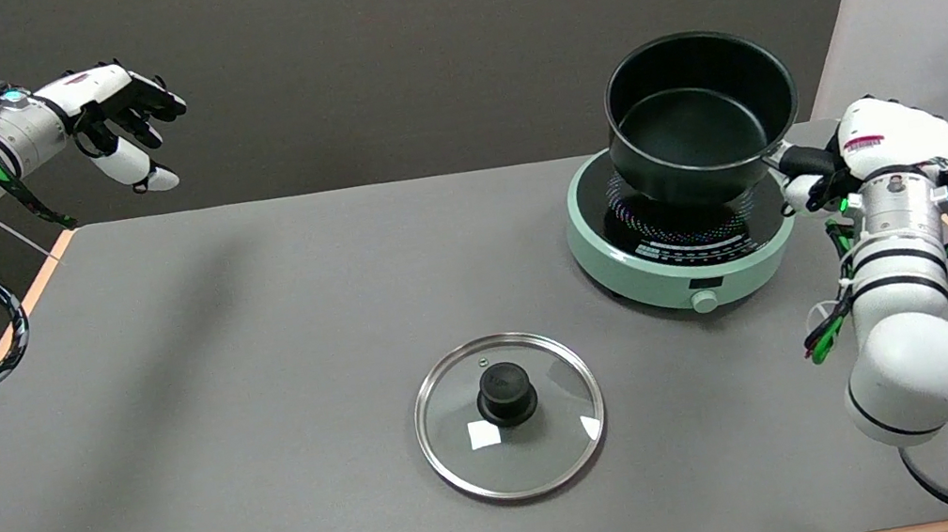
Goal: Place the pot onto the induction cooker.
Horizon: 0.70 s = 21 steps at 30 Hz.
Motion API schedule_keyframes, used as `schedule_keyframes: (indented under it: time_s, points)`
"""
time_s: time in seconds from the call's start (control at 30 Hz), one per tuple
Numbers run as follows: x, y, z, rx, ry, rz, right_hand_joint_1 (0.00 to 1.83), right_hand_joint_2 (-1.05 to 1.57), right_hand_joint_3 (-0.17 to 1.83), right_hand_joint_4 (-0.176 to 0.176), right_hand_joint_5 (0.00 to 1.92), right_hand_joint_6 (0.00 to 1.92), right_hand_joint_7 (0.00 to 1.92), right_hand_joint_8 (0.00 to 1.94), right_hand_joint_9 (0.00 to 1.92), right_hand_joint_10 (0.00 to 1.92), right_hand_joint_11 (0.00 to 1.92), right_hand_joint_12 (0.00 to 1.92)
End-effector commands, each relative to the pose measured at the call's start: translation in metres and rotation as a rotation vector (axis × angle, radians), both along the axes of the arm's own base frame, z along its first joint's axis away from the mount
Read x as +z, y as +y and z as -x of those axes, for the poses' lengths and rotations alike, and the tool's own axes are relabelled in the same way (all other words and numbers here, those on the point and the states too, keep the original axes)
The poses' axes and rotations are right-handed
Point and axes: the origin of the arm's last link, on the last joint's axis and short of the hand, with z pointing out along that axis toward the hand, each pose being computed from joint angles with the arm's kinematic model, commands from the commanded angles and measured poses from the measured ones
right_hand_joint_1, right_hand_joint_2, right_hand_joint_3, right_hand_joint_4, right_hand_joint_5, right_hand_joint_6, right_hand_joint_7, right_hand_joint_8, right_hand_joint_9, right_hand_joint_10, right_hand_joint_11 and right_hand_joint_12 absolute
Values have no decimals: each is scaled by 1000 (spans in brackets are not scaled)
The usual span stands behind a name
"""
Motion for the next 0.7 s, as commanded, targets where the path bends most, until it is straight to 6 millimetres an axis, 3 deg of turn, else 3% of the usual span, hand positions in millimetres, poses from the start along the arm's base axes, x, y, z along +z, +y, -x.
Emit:
schedule_keyframes:
  time_s: [0.03,0.37,0.7]
  points:
    - [-18,2,11,2,-9,-80,1206,903,1083,-102,1462,1462,1462,1462,1462,1462,1462,1462]
    - [-27,6,20,1,-24,-102,1208,896,1088,-103,1464,1464,1464,1464,1464,1464,1464,1464]
    - [-11,23,27,-19,-28,-43,1210,898,1091,-103,1463,1463,1463,1463,1463,1463,1463,1463]
